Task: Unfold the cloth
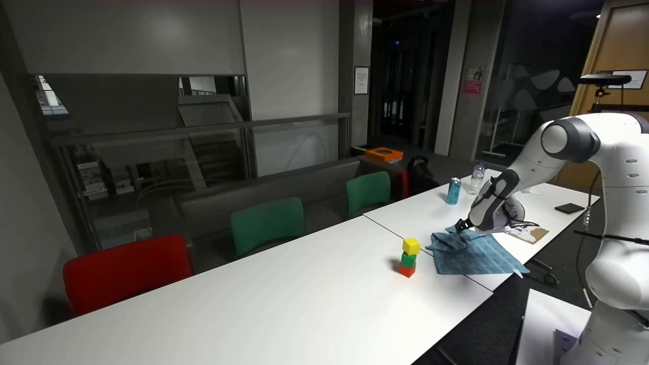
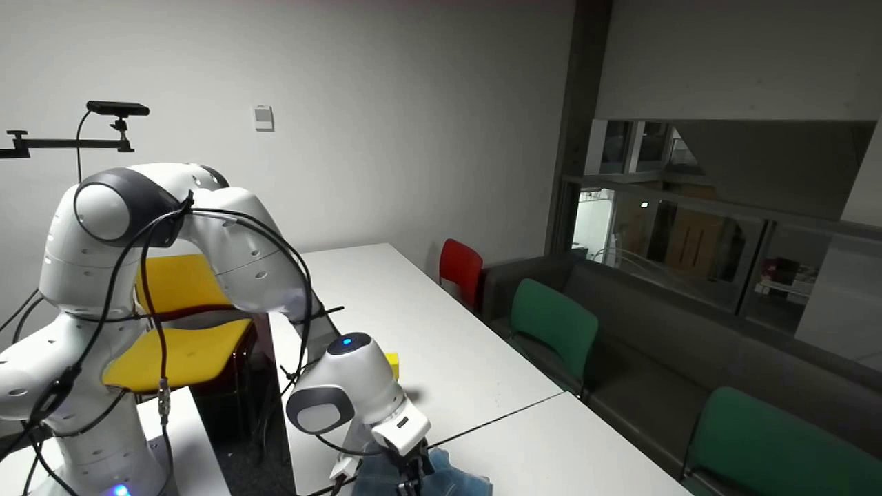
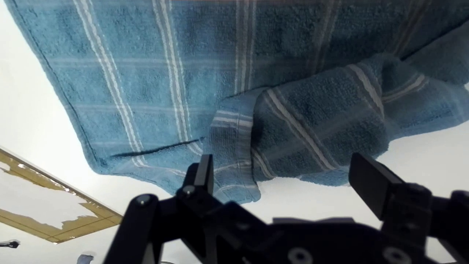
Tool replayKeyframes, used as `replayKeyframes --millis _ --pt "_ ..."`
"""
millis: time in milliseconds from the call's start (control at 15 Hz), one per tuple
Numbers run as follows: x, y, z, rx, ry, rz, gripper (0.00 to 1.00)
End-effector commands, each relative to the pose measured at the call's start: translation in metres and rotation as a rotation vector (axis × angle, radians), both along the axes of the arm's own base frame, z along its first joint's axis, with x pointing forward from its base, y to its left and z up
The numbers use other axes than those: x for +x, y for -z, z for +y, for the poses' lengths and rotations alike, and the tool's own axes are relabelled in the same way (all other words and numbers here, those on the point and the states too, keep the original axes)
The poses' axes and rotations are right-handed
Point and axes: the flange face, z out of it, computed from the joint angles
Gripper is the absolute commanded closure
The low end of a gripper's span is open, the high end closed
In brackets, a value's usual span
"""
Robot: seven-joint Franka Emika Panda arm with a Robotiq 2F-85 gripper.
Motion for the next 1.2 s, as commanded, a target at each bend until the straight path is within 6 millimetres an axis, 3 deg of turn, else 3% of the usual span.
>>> replayKeyframes --millis 0,533,1133 --pt "0.011 0.003 -0.007 -0.007 0.011 0.03 0.0" --pt "0.017 0.034 -0.018 -0.071 0.065 0.118 0.0" --pt "0.022 0.053 -0.029 -0.136 0.117 0.18 0.0"
